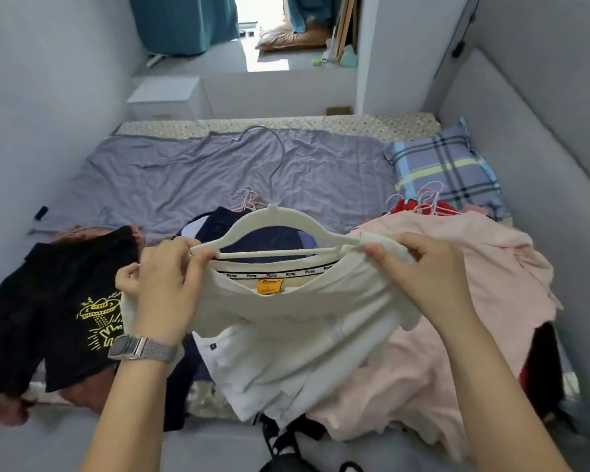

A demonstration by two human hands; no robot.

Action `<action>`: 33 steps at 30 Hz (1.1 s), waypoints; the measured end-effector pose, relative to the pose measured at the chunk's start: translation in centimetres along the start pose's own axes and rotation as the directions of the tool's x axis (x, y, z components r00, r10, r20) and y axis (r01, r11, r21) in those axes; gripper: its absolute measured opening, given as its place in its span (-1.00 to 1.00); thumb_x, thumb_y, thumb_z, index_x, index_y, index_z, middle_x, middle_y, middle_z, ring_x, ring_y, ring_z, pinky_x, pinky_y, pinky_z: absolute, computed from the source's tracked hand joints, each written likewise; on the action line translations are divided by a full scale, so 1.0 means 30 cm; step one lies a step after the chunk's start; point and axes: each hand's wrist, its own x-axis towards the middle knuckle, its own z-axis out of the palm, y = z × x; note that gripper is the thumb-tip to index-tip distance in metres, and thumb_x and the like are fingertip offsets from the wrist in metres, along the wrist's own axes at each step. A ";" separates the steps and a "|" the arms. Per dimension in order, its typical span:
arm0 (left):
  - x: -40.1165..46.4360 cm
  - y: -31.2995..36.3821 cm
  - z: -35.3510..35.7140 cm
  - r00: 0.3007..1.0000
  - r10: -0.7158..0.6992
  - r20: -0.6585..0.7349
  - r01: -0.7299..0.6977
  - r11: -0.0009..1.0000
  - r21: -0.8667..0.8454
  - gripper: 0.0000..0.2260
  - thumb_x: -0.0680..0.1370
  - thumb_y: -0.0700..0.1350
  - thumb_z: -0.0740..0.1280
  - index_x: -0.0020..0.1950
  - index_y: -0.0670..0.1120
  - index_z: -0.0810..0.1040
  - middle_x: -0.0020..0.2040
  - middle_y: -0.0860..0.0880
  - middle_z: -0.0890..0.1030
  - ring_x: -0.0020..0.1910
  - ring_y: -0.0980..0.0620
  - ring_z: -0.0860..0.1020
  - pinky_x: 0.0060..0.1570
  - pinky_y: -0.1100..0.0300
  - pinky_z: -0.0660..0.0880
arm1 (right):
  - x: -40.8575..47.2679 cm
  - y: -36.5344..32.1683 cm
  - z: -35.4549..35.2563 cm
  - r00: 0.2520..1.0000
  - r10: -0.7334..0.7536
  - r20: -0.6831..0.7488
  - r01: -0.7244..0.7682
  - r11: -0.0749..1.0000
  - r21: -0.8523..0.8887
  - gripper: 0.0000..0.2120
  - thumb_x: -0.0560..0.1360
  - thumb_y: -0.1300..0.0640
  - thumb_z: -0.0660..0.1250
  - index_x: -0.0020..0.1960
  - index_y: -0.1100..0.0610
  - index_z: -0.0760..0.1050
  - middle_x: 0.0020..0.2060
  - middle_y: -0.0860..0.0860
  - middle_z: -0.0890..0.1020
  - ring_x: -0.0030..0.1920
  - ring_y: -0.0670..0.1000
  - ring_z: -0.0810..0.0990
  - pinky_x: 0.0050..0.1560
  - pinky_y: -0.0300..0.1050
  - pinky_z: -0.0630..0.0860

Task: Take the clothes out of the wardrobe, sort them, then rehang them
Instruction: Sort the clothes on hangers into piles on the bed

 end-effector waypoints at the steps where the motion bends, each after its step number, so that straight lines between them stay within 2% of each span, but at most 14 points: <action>1: -0.036 0.035 -0.002 1.000 0.002 -0.005 -0.002 1.000 -0.003 -0.81 0.52 0.13 0.14 -0.17 0.14 0.51 -0.24 0.12 0.47 -0.04 -0.04 0.47 0.07 -0.01 0.16 | -0.027 0.003 -0.046 1.000 -0.004 -0.014 0.004 1.000 0.003 -0.64 0.38 -0.16 0.43 -0.45 -0.01 0.40 -0.50 -0.14 0.44 -0.42 -0.13 0.35 -0.38 -0.29 0.24; 4: -0.123 0.131 -0.008 1.000 0.008 -0.027 -0.008 1.000 -0.019 -0.74 0.50 0.16 0.12 -0.14 0.10 0.56 -0.23 0.12 0.48 -0.04 -0.01 0.45 0.06 0.03 0.13 | -0.105 0.007 -0.168 0.998 0.009 -0.057 -0.010 1.000 -0.029 -0.63 0.39 -0.17 0.43 -0.36 0.11 0.50 -0.49 -0.03 0.43 -0.38 -0.07 0.36 -0.32 -0.17 0.31; 7: -0.172 0.197 -0.010 0.998 0.066 -0.011 -0.066 0.996 -0.057 -0.72 0.49 0.17 0.13 -0.12 0.08 0.57 -0.26 0.11 0.49 -0.06 -0.01 0.46 -0.04 0.13 0.07 | -0.167 0.007 -0.277 0.995 0.041 -0.092 -0.044 0.999 -0.031 -0.67 0.38 -0.16 0.44 -0.26 0.13 0.61 -0.39 0.00 0.60 -0.28 -0.03 0.50 -0.15 -0.10 0.44; 8: -0.180 0.217 -0.006 0.996 0.095 0.002 -0.094 0.992 -0.083 -0.71 0.49 0.17 0.13 -0.12 0.07 0.57 -0.27 0.10 0.49 -0.08 -0.02 0.47 -0.06 0.14 0.07 | -0.187 0.002 -0.309 0.993 0.046 -0.106 -0.050 0.998 -0.034 -0.69 0.38 -0.15 0.45 -0.22 0.12 0.64 -0.36 -0.02 0.63 -0.25 -0.08 0.53 -0.12 -0.16 0.46; 10: -0.193 0.258 0.004 0.989 0.145 0.036 -0.140 0.981 -0.134 -0.70 0.49 0.19 0.12 -0.14 0.07 0.57 -0.26 0.10 0.50 -0.10 -0.02 0.47 -0.04 0.09 0.11 | -0.225 -0.003 -0.369 0.988 0.056 -0.146 -0.067 0.995 -0.072 -0.75 0.38 -0.09 0.47 -0.20 0.11 0.65 -0.40 -0.15 0.60 -0.26 -0.26 0.51 -0.20 -0.41 0.39; 12: -0.206 0.299 0.011 0.984 0.166 0.063 -0.153 0.974 -0.169 -0.70 0.49 0.20 0.11 -0.13 0.09 0.56 -0.24 0.09 0.52 -0.09 0.01 0.47 -0.05 0.12 0.09 | -0.257 0.004 -0.427 0.978 0.085 -0.189 -0.107 0.989 -0.106 -0.78 0.37 -0.09 0.48 -0.19 0.07 0.66 -0.45 -0.19 0.54 -0.26 -0.27 0.49 -0.23 -0.47 0.33; 14: -0.219 0.338 0.014 0.978 0.191 0.082 -0.169 0.962 -0.216 -0.72 0.49 0.21 0.12 -0.12 0.12 0.55 -0.24 0.08 0.52 -0.10 0.03 0.46 -0.01 0.10 0.12 | -0.280 0.014 -0.483 0.971 0.097 -0.220 -0.133 0.979 -0.156 -0.68 0.32 -0.24 0.46 -0.18 0.01 0.66 -0.36 -0.11 0.55 -0.22 -0.11 0.49 -0.19 -0.33 0.35; 16: -0.231 0.377 0.013 0.967 0.227 0.112 -0.188 0.941 -0.282 -0.71 0.49 0.22 0.12 -0.12 0.12 0.56 -0.28 0.08 0.51 -0.15 0.04 0.47 0.05 -0.01 0.22 | -0.294 0.012 -0.543 0.963 0.098 -0.251 -0.148 0.971 -0.186 -0.64 0.29 -0.33 0.41 -0.21 -0.05 0.62 -0.30 -0.06 0.57 -0.19 -0.04 0.49 -0.17 -0.21 0.38; 19: -0.241 0.442 0.011 0.956 0.266 0.125 -0.210 0.915 -0.343 -0.68 0.48 0.24 0.12 -0.15 0.09 0.56 -0.39 0.09 0.42 -0.26 0.07 0.45 0.04 -0.04 0.27 | -0.296 -0.014 -0.636 0.956 0.081 -0.282 -0.150 0.961 -0.233 -0.81 0.37 -0.20 0.43 -0.19 -0.09 0.59 -0.34 -0.14 0.51 -0.24 -0.08 0.45 -0.27 -0.31 0.29; 22: -0.257 0.507 0.018 0.948 0.283 0.146 -0.204 0.892 -0.403 -0.69 0.46 0.26 0.13 -0.23 0.09 0.52 -0.47 0.09 0.36 -0.35 0.14 0.41 0.00 0.00 0.30 | -0.286 -0.013 -0.717 0.954 0.070 -0.291 -0.153 0.950 -0.272 -0.78 0.37 -0.24 0.41 -0.15 -0.10 0.60 -0.28 -0.04 0.54 -0.22 -0.07 0.47 -0.26 -0.35 0.30; 24: -0.258 0.551 0.029 0.945 0.288 0.158 -0.192 0.875 -0.445 -0.72 0.47 0.27 0.15 -0.25 0.14 0.51 -0.49 0.10 0.39 -0.39 0.14 0.39 -0.02 -0.02 0.36 | -0.281 0.001 -0.766 0.951 0.068 -0.302 -0.155 0.949 -0.275 -0.79 0.38 -0.22 0.41 -0.15 -0.11 0.59 -0.27 -0.05 0.53 -0.22 -0.08 0.46 -0.26 -0.36 0.30; 27: -0.237 0.619 0.065 0.938 0.301 0.170 -0.191 0.860 -0.473 -0.73 0.46 0.32 0.14 -0.21 0.21 0.52 -0.42 0.24 0.45 -0.36 0.06 0.39 -0.13 0.00 0.38 | -0.253 0.038 -0.833 0.933 0.040 -0.357 -0.129 0.965 -0.229 -0.80 0.39 -0.20 0.42 -0.18 -0.08 0.58 -0.28 -0.13 0.52 -0.16 -0.04 0.45 -0.22 -0.27 0.35; 30: -0.205 0.676 0.158 0.940 0.302 0.159 -0.197 0.860 -0.471 -0.69 0.46 0.30 0.14 -0.22 0.13 0.52 -0.48 0.11 0.39 -0.40 0.07 0.36 -0.17 0.00 0.35 | -0.199 0.121 -0.856 0.922 0.034 -0.387 -0.126 0.968 -0.215 -0.78 0.40 -0.17 0.43 -0.16 -0.02 0.61 -0.31 -0.22 0.50 -0.11 -0.05 0.43 -0.13 -0.14 0.38; 33: -0.187 0.704 0.323 0.933 0.273 0.233 -0.148 0.883 -0.445 -0.63 0.45 0.31 0.16 -0.34 0.05 0.43 -0.52 0.09 0.33 -0.46 0.15 0.30 -0.21 0.02 0.31 | -0.126 0.276 -0.836 0.937 0.082 -0.341 -0.168 0.958 -0.231 -0.74 0.36 -0.16 0.46 -0.12 0.03 0.65 -0.35 -0.25 0.45 -0.14 -0.02 0.45 -0.03 -0.09 0.40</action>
